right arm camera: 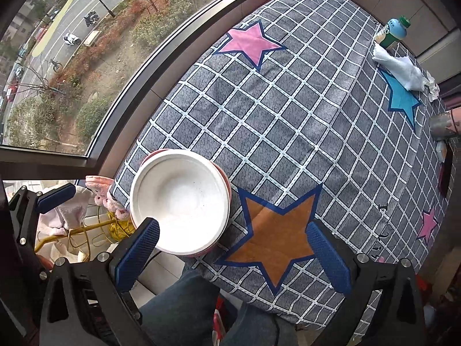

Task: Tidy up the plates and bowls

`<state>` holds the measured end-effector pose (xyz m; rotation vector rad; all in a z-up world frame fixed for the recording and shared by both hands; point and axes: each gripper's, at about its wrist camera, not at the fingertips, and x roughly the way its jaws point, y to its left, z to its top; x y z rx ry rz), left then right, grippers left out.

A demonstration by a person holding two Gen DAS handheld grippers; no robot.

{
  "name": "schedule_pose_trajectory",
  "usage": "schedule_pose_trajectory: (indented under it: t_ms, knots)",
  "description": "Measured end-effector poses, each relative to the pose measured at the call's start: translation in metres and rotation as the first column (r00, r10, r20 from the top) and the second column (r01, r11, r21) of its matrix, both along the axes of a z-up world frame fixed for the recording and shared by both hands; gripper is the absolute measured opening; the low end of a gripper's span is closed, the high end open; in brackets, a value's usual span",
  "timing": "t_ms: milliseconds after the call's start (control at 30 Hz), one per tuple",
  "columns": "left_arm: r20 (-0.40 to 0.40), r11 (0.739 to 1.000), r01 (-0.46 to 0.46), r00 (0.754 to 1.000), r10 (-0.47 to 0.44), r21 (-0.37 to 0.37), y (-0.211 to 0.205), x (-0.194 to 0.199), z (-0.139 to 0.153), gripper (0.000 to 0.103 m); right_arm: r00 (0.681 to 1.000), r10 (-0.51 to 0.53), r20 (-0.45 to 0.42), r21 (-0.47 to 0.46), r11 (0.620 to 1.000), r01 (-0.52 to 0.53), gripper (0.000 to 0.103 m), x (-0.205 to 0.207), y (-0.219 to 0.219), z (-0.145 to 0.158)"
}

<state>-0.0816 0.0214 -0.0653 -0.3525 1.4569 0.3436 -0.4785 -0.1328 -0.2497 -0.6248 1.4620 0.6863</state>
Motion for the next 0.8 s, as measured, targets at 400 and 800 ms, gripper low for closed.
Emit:
schedule_pose_trajectory:
  t_ms: [400,800]
  knots:
    - [0.005,0.999,0.012,1.0,-0.012,0.039,-0.0023,0.0017,0.0072,0.103,0.999,0.003,-0.035,-0.018,1.0,-0.004,0.103,-0.0059,-0.0055,-0.0021]
    - [0.003,0.999,0.023,1.0,-0.023,0.046,-0.0046,0.0056,0.0071,0.103,0.999,0.018,-0.045,-0.026,0.999,-0.02,0.103,-0.0046,-0.0037,-0.0064]
